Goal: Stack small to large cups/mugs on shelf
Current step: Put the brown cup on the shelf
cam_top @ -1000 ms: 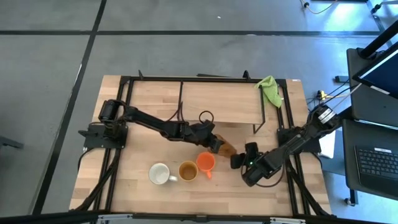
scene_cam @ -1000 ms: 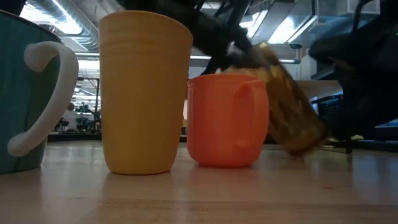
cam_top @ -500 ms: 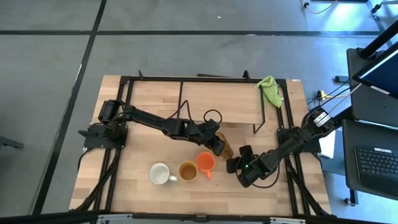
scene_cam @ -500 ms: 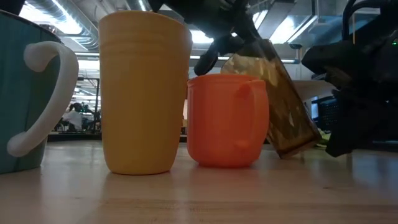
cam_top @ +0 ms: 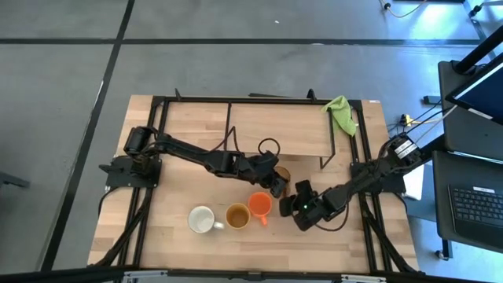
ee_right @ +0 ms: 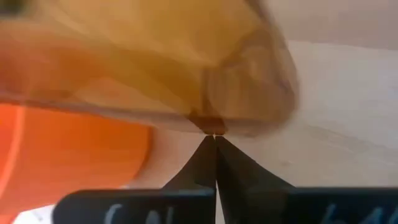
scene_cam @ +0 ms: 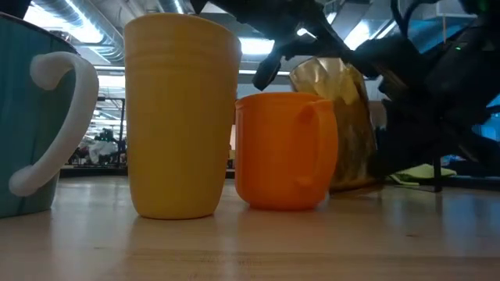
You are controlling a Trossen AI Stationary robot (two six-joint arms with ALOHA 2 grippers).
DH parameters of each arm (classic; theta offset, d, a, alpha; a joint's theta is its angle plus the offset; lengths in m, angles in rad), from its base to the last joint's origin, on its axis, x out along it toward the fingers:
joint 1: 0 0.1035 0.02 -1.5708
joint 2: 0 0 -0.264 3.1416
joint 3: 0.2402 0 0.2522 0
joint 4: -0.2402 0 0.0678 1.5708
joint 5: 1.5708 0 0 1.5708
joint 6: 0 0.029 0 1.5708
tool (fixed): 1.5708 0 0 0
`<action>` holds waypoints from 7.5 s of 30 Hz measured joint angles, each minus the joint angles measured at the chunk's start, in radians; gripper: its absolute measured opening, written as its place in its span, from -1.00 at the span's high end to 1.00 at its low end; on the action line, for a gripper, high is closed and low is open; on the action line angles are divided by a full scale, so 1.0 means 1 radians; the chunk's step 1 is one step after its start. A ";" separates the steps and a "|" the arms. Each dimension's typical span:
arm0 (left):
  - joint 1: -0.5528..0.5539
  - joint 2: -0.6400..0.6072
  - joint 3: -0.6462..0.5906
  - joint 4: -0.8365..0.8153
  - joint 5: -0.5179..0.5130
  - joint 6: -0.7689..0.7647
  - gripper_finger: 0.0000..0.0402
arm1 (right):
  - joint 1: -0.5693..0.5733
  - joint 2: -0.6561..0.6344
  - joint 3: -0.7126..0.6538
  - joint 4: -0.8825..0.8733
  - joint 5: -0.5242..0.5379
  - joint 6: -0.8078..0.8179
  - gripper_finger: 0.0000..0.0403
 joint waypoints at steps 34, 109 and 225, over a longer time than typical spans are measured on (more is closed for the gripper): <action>-0.139 -0.071 0.394 -0.807 -0.052 0.460 0.81 | 0.101 -0.201 0.404 -0.567 0.019 -0.760 0.44; -0.243 -0.067 0.354 -1.236 -0.213 0.716 0.91 | -0.137 -0.089 1.078 -1.369 -0.260 -1.188 0.95; -0.146 -0.067 0.354 -1.156 -0.170 0.710 0.71 | -0.609 -0.103 1.146 -1.371 -0.252 -1.186 0.60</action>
